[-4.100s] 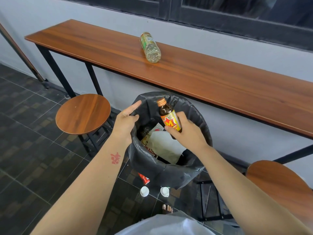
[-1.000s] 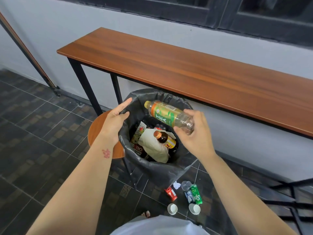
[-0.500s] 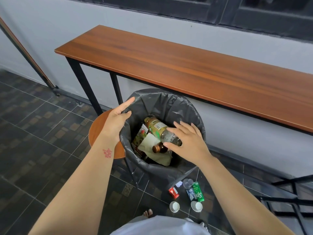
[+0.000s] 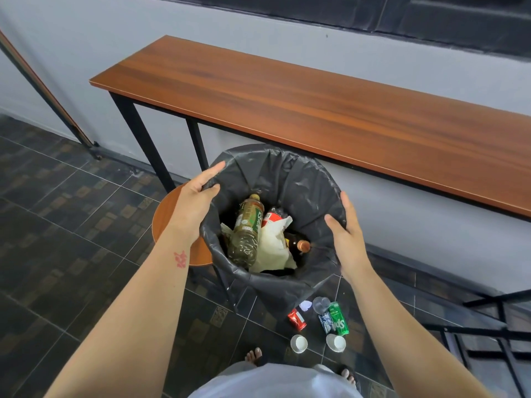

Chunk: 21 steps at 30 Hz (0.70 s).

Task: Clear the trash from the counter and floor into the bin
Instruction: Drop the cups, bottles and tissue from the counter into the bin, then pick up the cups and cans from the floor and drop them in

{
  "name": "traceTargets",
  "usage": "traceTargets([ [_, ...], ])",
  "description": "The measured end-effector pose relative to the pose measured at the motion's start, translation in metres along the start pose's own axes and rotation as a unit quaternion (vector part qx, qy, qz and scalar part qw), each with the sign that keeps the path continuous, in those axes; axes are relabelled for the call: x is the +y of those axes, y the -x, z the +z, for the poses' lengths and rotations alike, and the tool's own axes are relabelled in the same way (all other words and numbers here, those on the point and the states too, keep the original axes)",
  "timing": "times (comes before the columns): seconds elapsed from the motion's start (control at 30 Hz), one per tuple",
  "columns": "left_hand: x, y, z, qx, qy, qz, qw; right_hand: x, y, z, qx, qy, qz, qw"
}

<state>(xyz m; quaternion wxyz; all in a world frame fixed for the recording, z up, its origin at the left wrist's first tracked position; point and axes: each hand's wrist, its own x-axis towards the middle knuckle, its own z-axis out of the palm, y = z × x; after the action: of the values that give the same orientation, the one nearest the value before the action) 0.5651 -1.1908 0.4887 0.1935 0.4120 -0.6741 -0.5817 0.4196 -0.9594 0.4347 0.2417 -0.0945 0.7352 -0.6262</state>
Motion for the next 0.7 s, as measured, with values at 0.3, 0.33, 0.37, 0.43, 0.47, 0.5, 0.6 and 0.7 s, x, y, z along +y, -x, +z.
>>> traceTargets([
  [0.3,-0.011,0.033,0.001,-0.001,-0.055,0.043,0.998,0.001,0.001,0.004,0.031,-0.011,0.007,0.999],
  [0.33,-0.011,0.037,0.005,0.007,-0.047,0.041,0.998,0.001,0.002,0.004,0.033,-0.011,0.009,0.999],
  [0.37,-0.011,0.042,0.008,0.015,-0.038,0.040,0.998,0.001,0.004,0.003,0.035,-0.011,0.010,0.999],
  [0.43,-0.012,0.051,0.014,0.029,-0.013,0.038,0.999,0.002,0.008,-0.001,0.036,-0.016,0.007,0.999],
  [0.47,-0.013,0.057,0.017,0.035,-0.003,0.037,0.999,0.003,0.011,-0.005,0.033,-0.019,0.004,0.999],
  [0.5,-0.015,0.063,0.020,0.041,0.004,0.036,0.999,0.003,0.012,-0.010,0.029,-0.020,0.001,0.999],
  [0.6,-0.020,0.086,0.032,0.061,0.024,0.034,0.997,0.005,0.017,-0.028,0.010,-0.013,-0.003,1.000],
  [0.7,-0.027,0.117,0.051,0.082,0.054,0.023,0.995,0.007,0.025,-0.052,-0.020,0.004,-0.009,1.000],
])
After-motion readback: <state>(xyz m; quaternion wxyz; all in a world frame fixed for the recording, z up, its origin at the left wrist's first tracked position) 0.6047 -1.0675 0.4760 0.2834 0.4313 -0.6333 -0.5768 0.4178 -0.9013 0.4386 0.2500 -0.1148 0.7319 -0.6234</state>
